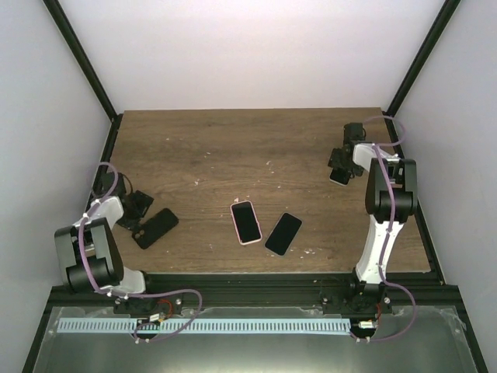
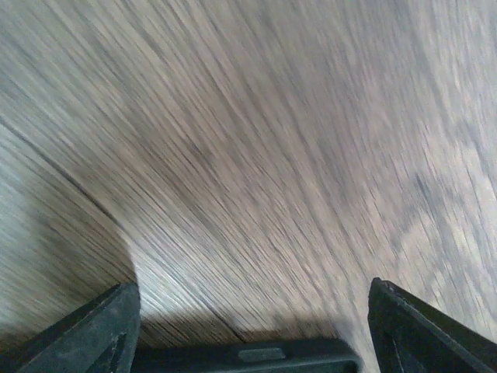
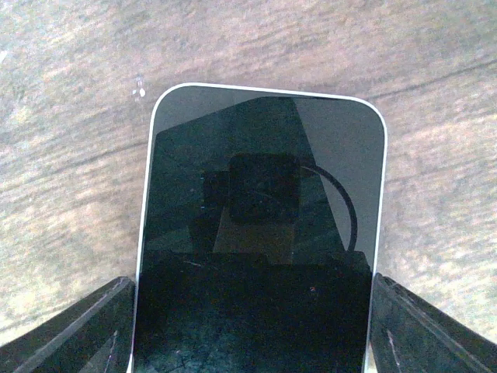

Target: Put the phone into the phone case

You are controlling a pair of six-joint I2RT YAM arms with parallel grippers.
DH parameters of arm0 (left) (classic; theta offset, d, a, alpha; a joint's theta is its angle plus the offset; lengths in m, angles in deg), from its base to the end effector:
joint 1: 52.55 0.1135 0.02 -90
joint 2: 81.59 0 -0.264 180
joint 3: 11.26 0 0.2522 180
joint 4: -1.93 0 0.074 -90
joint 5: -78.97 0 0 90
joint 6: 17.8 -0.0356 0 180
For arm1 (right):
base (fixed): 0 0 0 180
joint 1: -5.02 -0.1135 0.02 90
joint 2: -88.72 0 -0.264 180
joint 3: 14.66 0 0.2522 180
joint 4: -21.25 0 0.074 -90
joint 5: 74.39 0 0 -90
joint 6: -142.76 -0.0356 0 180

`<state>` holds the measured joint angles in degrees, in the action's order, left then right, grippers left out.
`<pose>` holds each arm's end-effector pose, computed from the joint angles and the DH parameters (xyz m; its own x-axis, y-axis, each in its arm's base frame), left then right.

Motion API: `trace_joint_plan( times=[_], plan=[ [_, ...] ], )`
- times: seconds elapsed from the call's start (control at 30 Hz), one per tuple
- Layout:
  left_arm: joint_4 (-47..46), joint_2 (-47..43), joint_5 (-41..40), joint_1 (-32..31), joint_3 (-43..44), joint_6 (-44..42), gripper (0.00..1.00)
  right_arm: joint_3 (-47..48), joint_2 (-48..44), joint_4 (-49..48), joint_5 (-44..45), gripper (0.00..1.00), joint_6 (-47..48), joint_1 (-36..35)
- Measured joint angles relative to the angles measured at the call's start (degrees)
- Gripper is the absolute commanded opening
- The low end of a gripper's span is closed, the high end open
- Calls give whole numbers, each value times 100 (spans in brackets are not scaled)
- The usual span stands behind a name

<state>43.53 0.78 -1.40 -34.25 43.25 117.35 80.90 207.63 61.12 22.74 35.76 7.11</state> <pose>0.2356 0.0716 0.1551 -0.4471 -0.8840 -0.1364 -0.8093 0.4647 -0.3592 0.4280 -0.0200 0.1470 -0.8262 0.3205 -0.4633 0.3489 0.9368 0.0258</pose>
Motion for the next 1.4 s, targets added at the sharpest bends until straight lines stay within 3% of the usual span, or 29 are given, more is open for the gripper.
trace_joint_plan(
  times=[0.2,0.57,0.73,0.9,1.03,1.2,1.33,1.4],
  plan=[
    [-186,-111,295,-664,-199,85,70,-450,-297,-197,-186,71,4,35],
    [-94,-822,455,-1709,-529,442,76,-1182,-761,-702,-647,69,-22,42],
    [538,-1217,-284,-1786,-79,485,73,-1340,-861,-817,-789,68,-44,42],
    [1740,-1589,-1047,-1779,404,1082,71,-1497,-951,-964,-909,67,-61,46],
    [2212,-2048,-946,-1980,326,1488,72,-1596,-1014,-1036,-1012,67,-61,46],
    [2096,-2118,-540,-2535,-28,1620,73,-1635,-1047,-1058,-1088,67,-61,46],
    [1832,-1615,-319,-2924,-101,1425,61,-1681,-1073,-1102,-1145,66,-59,46],
    [1709,-1329,-282,-3126,-87,1281,50,-1700,-1080,-1128,-1150,66,-57,46]
  ],
)
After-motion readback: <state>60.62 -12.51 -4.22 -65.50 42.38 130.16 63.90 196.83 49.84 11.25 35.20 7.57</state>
